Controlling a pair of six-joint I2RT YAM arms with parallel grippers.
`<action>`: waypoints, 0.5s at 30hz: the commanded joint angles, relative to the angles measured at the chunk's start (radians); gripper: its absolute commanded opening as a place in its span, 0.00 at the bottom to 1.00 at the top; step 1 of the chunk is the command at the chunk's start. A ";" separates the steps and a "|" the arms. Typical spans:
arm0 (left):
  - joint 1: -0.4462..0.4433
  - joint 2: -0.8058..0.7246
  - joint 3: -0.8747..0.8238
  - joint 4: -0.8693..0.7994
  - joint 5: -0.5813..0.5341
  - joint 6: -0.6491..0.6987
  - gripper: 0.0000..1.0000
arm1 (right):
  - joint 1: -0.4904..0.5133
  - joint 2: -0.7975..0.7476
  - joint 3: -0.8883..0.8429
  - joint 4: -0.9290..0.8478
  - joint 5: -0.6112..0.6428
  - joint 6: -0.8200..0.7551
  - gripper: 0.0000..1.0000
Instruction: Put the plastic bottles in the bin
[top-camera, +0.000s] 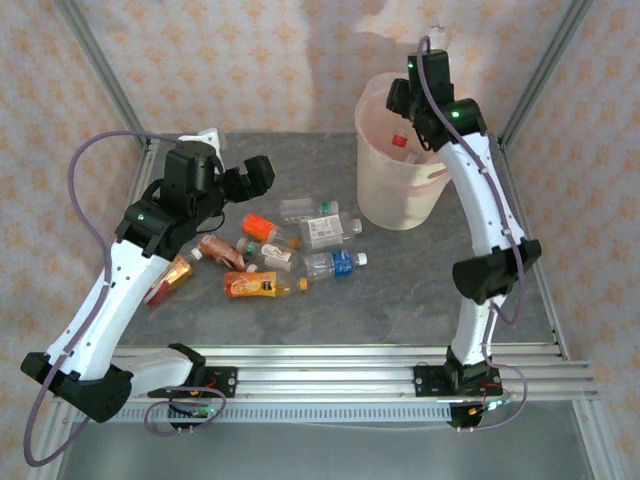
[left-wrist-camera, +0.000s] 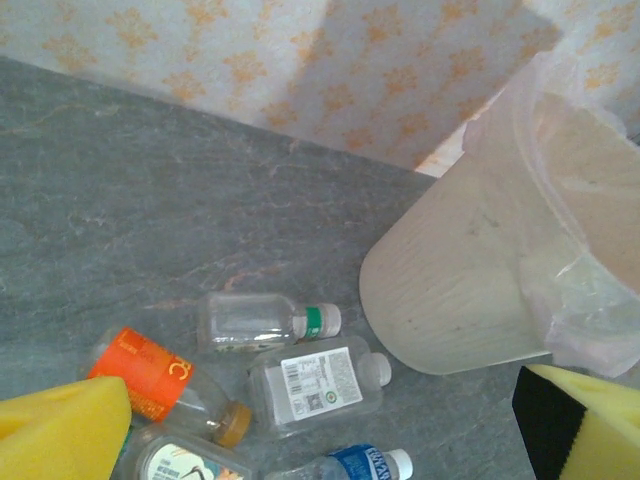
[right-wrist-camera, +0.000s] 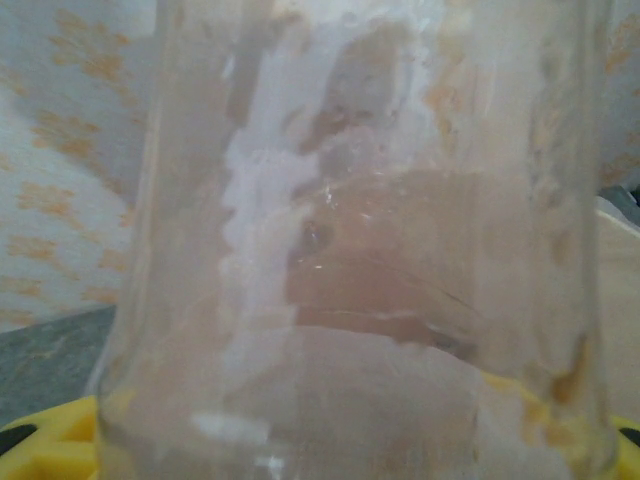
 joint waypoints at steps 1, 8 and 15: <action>0.003 -0.026 -0.013 -0.022 -0.036 0.020 1.00 | -0.010 0.061 0.089 -0.101 0.034 -0.016 0.49; 0.004 -0.042 -0.031 -0.024 -0.054 0.028 1.00 | -0.018 0.156 0.115 -0.149 0.044 -0.018 0.51; 0.005 -0.052 -0.042 -0.028 -0.062 0.031 1.00 | -0.029 0.189 0.091 -0.195 0.010 0.003 0.55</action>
